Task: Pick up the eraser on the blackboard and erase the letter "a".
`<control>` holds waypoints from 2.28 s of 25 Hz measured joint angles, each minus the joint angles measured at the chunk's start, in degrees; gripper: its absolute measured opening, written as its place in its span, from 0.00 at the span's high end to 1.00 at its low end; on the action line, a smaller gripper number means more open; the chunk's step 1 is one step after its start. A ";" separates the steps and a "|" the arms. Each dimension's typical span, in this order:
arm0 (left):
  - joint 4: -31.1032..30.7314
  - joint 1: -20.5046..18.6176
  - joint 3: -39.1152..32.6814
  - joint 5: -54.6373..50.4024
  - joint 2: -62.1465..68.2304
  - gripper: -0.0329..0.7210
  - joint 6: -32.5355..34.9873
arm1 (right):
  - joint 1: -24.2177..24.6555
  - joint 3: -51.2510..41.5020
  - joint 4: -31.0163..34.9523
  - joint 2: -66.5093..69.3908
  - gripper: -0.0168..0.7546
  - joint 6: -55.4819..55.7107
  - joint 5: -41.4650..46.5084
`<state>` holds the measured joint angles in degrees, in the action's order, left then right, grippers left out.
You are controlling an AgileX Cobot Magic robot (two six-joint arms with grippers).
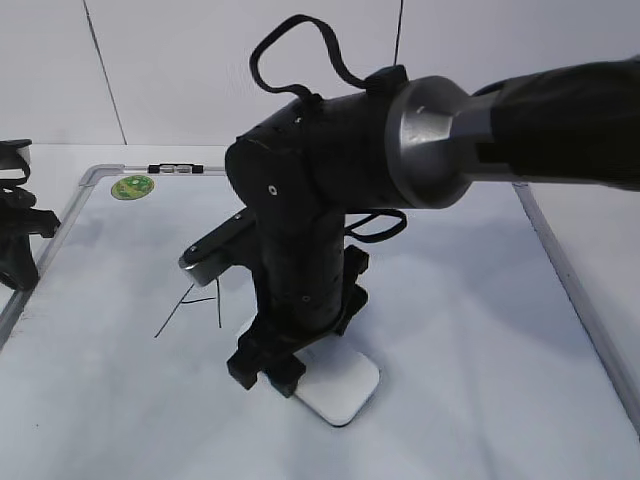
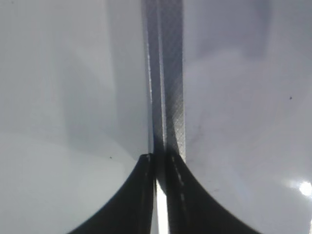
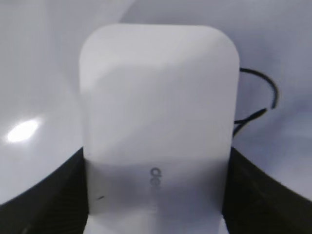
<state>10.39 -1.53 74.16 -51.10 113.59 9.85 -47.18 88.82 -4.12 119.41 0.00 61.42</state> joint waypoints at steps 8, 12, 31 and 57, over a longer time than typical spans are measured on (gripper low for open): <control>0.00 0.00 0.00 0.00 0.00 0.90 0.00 | 6.48 1.27 -5.35 0.59 0.24 2.09 -1.29; 0.00 0.00 0.00 0.00 0.00 0.90 0.00 | 11.72 1.30 -5.35 0.59 0.24 2.20 -1.55; 0.09 0.00 0.00 -0.09 0.00 0.90 0.00 | 18.12 1.04 -0.80 -12.13 0.24 0.99 7.91; 0.09 0.00 0.00 -0.13 0.00 0.90 0.00 | 15.68 -11.09 5.09 -9.46 0.24 -3.67 -0.78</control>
<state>10.48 -1.53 74.16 -51.23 113.59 9.85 -31.50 77.73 0.97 109.96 -3.67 60.64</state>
